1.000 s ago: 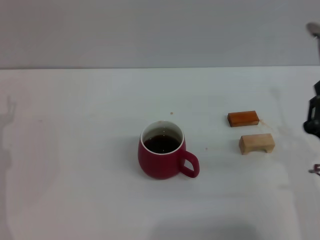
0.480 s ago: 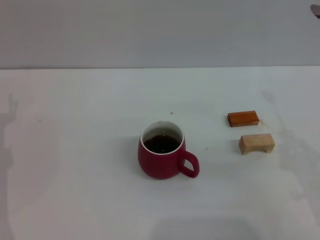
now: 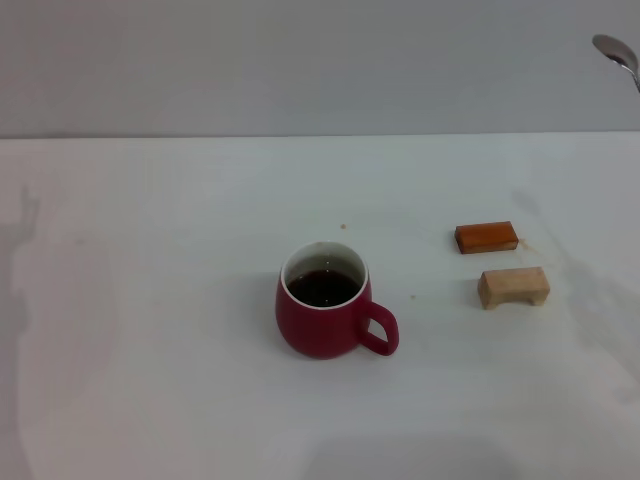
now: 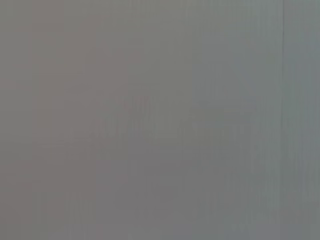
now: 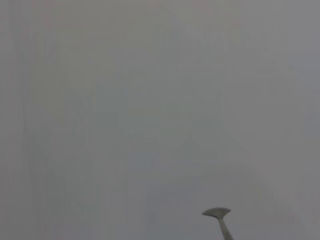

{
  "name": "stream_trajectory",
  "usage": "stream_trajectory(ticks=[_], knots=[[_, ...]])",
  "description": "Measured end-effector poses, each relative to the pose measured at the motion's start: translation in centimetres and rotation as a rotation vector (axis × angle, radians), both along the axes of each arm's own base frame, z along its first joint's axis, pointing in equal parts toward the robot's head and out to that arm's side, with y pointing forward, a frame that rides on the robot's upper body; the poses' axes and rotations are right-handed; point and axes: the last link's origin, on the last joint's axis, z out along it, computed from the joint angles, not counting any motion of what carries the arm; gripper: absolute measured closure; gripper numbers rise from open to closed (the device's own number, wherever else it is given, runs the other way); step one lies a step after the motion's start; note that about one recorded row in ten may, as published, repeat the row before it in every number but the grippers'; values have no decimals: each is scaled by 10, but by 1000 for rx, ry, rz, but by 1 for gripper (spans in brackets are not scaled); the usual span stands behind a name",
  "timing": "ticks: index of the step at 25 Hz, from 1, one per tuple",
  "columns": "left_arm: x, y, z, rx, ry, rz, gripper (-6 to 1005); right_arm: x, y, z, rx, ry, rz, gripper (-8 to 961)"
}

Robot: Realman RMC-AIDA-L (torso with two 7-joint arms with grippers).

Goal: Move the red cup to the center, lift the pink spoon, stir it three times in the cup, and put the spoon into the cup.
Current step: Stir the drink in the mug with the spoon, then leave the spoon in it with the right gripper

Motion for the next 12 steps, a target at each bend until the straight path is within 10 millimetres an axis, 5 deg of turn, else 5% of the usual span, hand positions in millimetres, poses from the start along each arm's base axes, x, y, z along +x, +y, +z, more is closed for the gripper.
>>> stream_trajectory(ticks=[12], knots=[[-2,3,-6,-33,-16,22,154,-6,48,7,-185,-212,75,803]])
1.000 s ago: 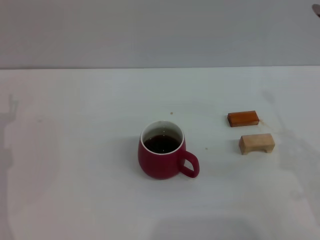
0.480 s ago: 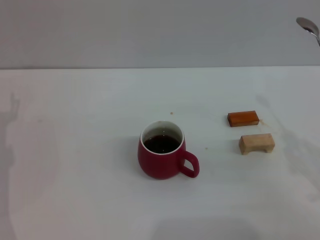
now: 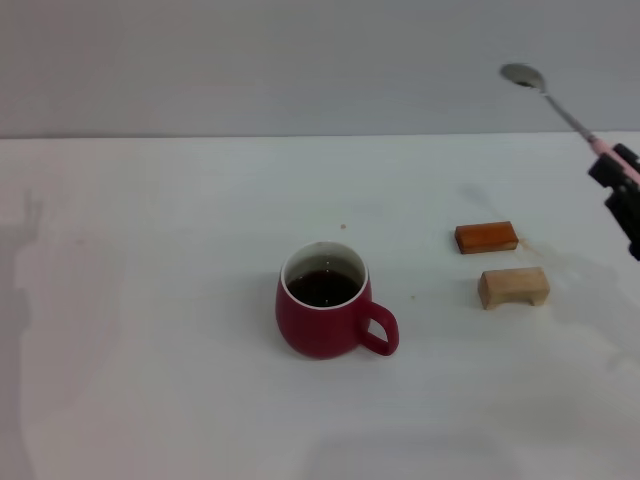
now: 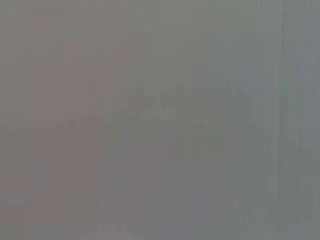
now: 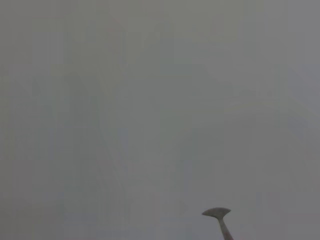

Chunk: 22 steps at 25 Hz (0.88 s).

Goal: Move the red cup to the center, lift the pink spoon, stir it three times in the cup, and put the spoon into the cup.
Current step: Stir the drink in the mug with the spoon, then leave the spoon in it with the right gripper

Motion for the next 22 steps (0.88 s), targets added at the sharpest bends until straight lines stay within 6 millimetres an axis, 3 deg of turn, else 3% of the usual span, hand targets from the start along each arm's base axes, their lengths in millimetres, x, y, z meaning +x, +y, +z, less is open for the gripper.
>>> stream_trajectory(ticks=[7,10,16,22], knots=[[-2,1,-2,-15,-11,17,154,-13,19,-2,-37,-131,28,804],[-4,2,-3,-18,-27,37,154,-30,27,-2,-7,-245,33,804],[-4,4,-4,-25,-33,41,154,-57,31,15,93,-286,15,803],[-2,5,-5,-25,-36,36,154,-74,39,20,121,-291,-37,804]])
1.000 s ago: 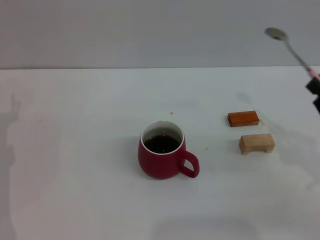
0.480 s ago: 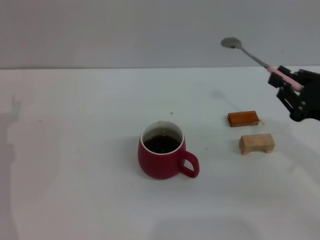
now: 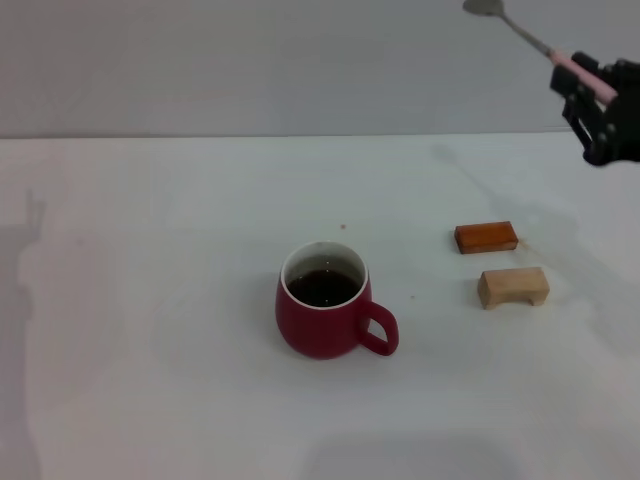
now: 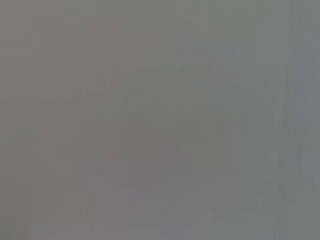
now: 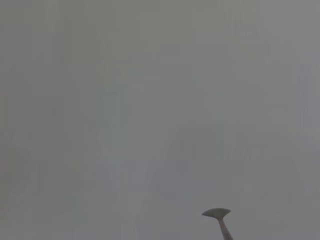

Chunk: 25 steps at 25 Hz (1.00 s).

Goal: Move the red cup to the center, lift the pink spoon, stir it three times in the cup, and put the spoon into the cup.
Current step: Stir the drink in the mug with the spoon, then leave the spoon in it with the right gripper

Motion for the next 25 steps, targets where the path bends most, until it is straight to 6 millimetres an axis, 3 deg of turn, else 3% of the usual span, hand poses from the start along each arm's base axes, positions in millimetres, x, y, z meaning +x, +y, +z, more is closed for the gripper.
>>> stream_trajectory(ticks=[9,25], knots=[[-1,1,3,16,-6,9,155,-42,14,-5,27,-4,-95,803],[-3,4,11,46,-6,23,153,-107,12,-25,31,-44,-200,804]])
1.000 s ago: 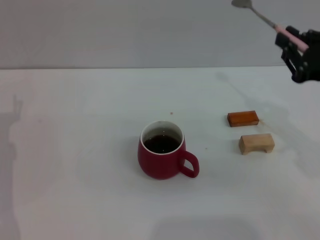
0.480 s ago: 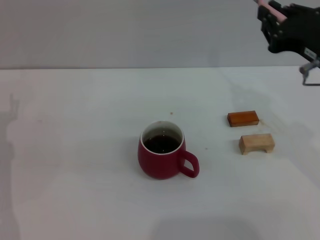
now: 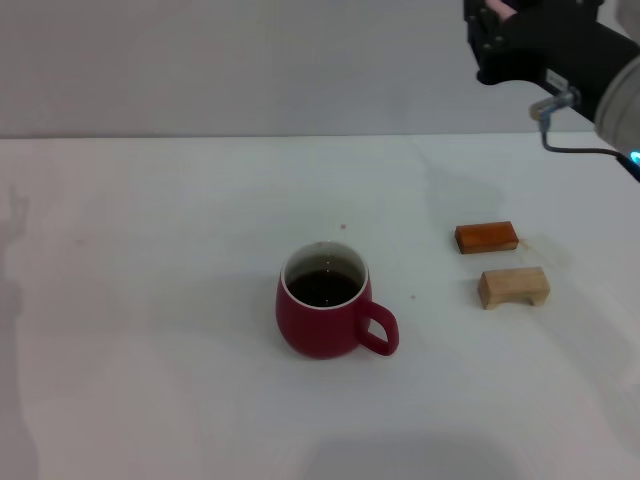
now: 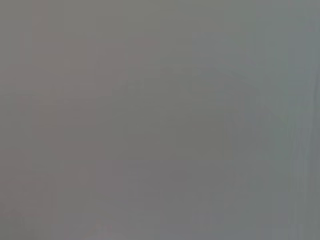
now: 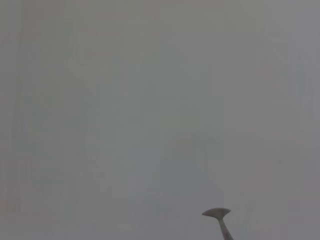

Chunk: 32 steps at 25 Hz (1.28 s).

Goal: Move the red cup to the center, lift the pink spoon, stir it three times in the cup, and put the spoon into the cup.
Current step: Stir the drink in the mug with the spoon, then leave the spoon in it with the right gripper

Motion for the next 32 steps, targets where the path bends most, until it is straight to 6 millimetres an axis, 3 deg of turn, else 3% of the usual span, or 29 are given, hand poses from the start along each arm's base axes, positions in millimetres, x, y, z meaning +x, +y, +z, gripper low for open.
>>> stream_trajectory(ticks=[8,32], knots=[[-5,-1,8,32,-2,17,153,-24,-8,-7,-105,12,-45,804],[-7,0,14,54,-10,31,155,-56,-30,-22,-453,-179,-153,804]])
